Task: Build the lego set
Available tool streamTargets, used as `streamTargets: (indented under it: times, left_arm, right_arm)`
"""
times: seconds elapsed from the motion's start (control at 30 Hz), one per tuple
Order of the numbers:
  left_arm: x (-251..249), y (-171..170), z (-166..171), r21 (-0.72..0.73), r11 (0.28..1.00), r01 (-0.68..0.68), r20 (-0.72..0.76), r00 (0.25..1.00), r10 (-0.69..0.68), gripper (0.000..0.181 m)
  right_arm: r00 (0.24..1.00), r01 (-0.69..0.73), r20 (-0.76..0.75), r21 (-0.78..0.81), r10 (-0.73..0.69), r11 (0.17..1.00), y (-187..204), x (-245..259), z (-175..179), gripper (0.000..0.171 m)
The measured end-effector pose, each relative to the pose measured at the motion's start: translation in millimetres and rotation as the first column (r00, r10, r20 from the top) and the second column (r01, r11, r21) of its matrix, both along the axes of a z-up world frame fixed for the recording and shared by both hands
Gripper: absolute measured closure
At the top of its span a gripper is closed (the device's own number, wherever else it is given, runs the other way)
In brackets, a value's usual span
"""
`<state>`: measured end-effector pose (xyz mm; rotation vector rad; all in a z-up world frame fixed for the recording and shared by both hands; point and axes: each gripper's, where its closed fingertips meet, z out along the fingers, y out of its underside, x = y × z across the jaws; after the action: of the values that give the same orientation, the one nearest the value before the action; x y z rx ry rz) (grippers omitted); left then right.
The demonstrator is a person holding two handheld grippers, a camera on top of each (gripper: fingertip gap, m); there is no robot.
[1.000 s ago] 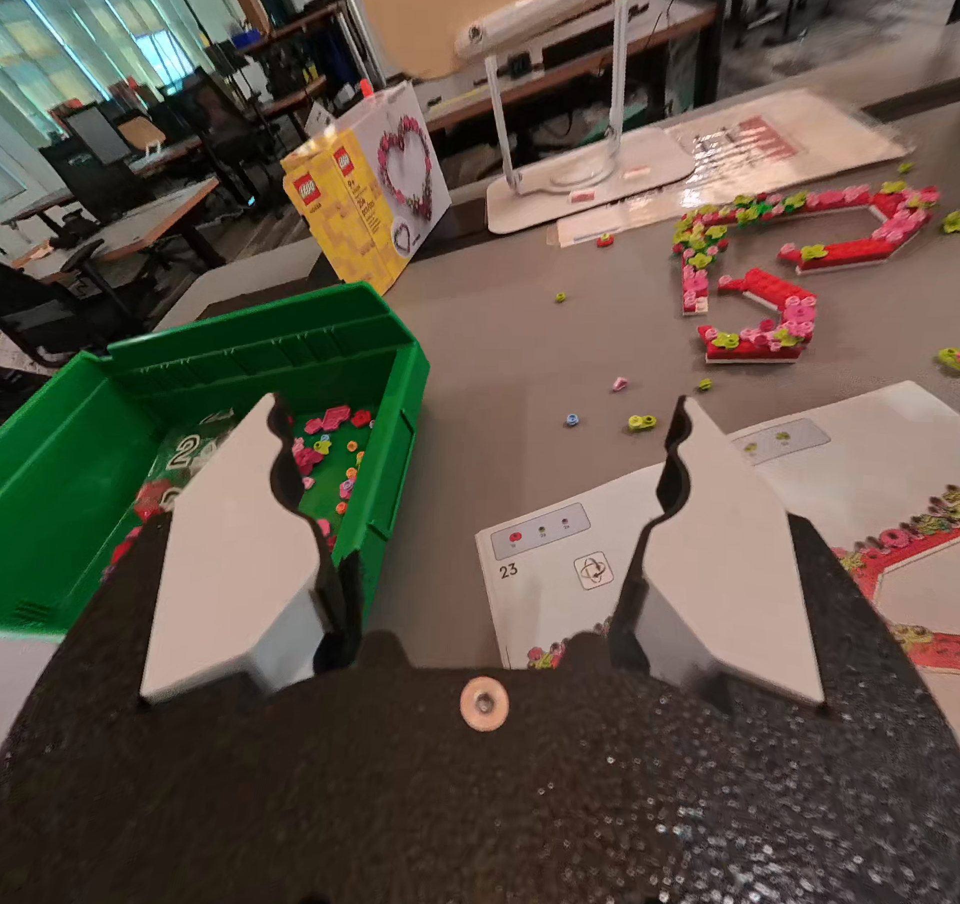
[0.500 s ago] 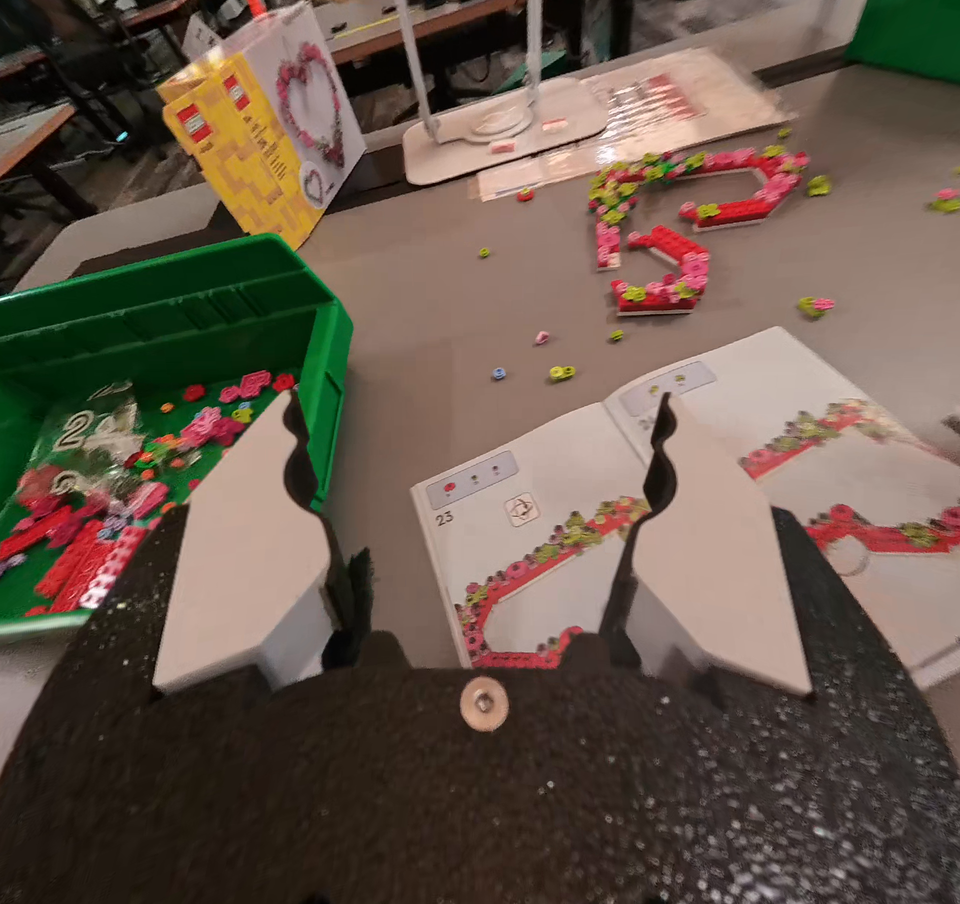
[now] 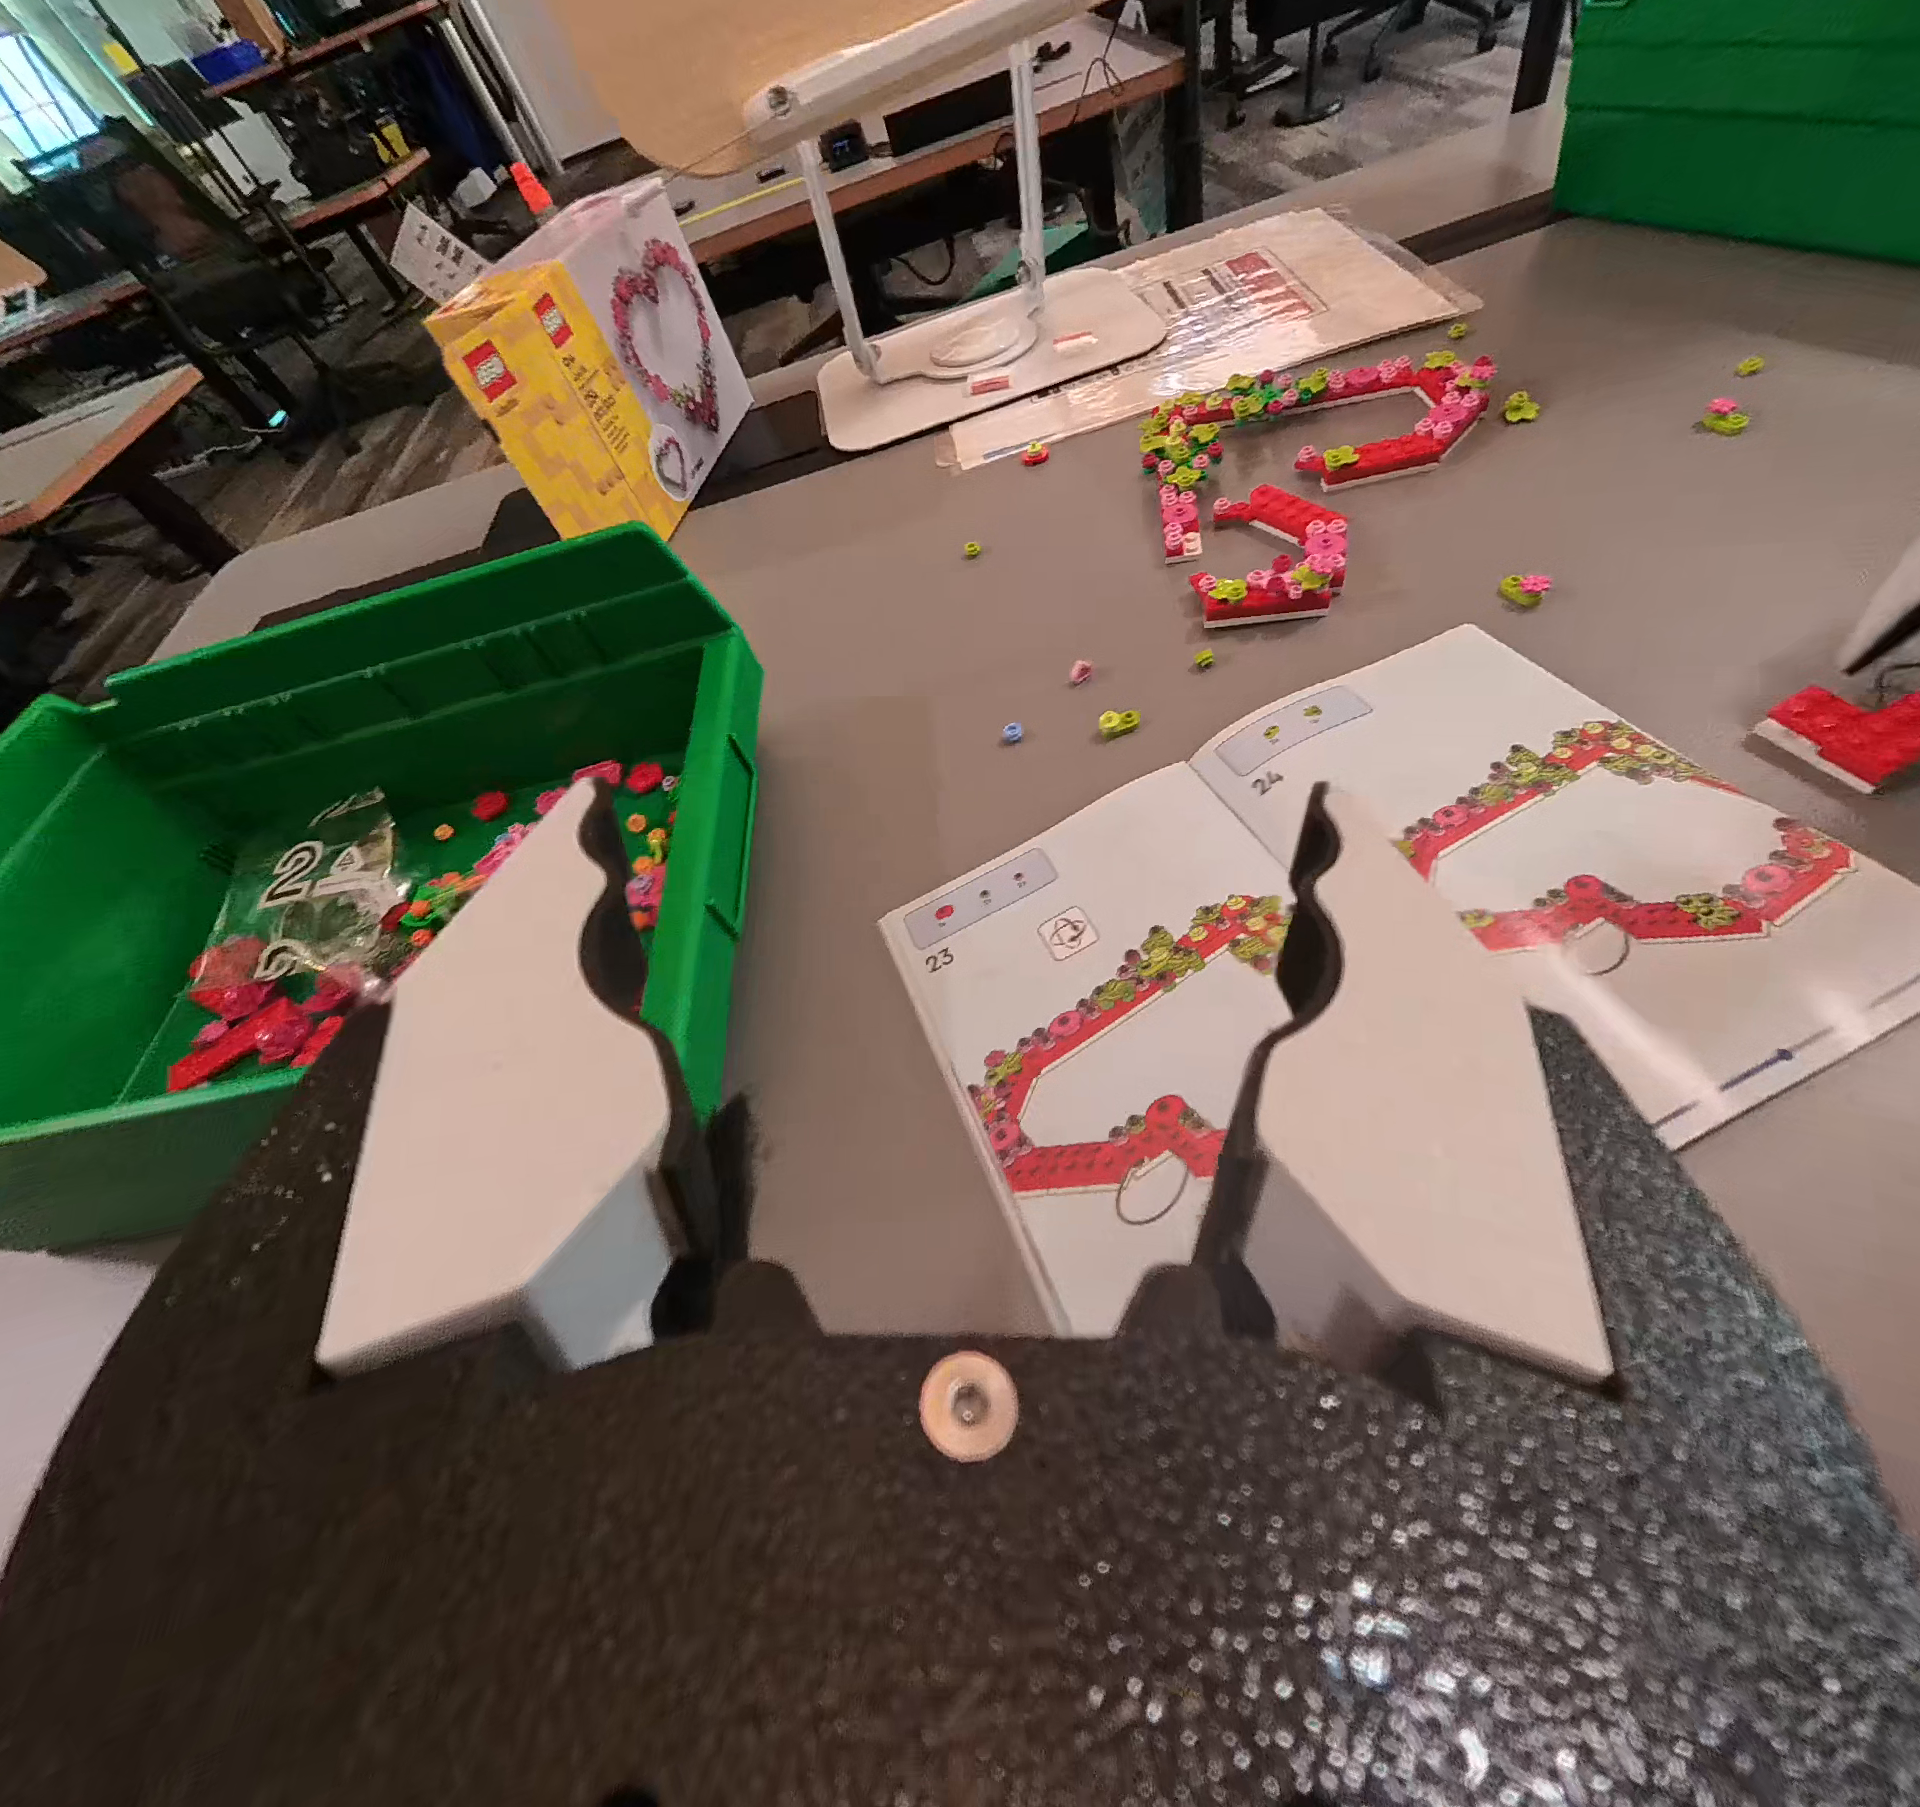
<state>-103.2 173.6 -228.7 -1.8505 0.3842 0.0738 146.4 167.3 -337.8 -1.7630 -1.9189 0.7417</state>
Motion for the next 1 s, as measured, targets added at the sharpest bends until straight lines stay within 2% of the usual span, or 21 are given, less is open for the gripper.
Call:
streamTargets:
  times: [0.03, 0.13, 0.27, 0.37, 0.43, 0.53, 0.67, 0.77, 0.83, 1.0]
  left_arm:
    - [-3.6, -1.4, -0.3, 0.001, 1.0, -0.009, -0.002, 1.0, 0.009, 0.056]
    - [-12.1, -3.2, -3.0, -0.007, 0.999, -0.031, -0.003, 1.0, 0.031, 0.056]
    - [-12.9, -3.2, -6.0, -0.008, 1.0, -0.024, 0.015, 1.0, 0.024, 0.055]
    - [-11.6, -2.1, -11.2, -0.018, 1.0, -0.016, 0.01, 1.0, 0.016, 0.055]
    - [-12.0, -1.9, -14.4, -0.026, 1.0, -0.016, 0.0, 1.0, 0.016, 0.055]
    - [-14.7, -2.6, -15.1, -0.022, 1.0, -0.02, -0.003, 1.0, 0.02, 0.055]
    - [-22.6, -4.6, -11.6, -0.002, 0.999, -0.04, 0.012, 0.999, 0.04, 0.056]
    - [-27.6, -6.0, -10.7, 0.005, 0.999, -0.051, 0.021, 0.998, 0.051, 0.057]
    - [-30.2, -6.0, -11.8, 0.002, 0.998, -0.056, 0.023, 0.998, 0.056, 0.057]
    - [-34.4, -4.7, -14.5, -0.003, 0.998, -0.063, 0.024, 0.998, 0.063, 0.057]
  right_arm:
    - [1.0, 0.011, 0.005, 0.014, -0.011, 1.0, 1.6, 1.9, -4.5, 0.128]
    - [1.0, 0.02, -0.015, 0.051, -0.019, 0.999, 4.8, 3.5, -8.8, 0.142]
    - [1.0, 0.017, -0.012, 0.053, -0.016, 0.998, 3.5, 2.4, -14.0, 0.145]
    - [0.999, 0.029, -0.035, 0.054, -0.027, 0.998, 2.3, -2.3, -13.5, 0.155]
    - [0.994, 0.098, -0.059, 0.053, -0.095, 0.994, 9.1, -5.0, -12.5, 0.156]
    - [0.958, 0.283, -0.074, 0.076, -0.278, 0.956, 34.1, 0.6, -11.4, 0.156]
    - [0.846, 0.532, -0.097, 0.07, -0.525, 0.844, 64.9, 20.6, -4.9, 0.156]
    - [0.753, 0.658, -0.1, 0.085, -0.651, 0.748, 75.7, 33.8, -1.7, 0.156]
    - [0.721, 0.693, -0.108, 0.084, -0.685, 0.716, 74.4, 34.3, -0.7, 0.156]
    - [0.733, 0.68, -0.082, 0.104, -0.675, 0.726, 67.1, 30.9, -7.8, 0.156]
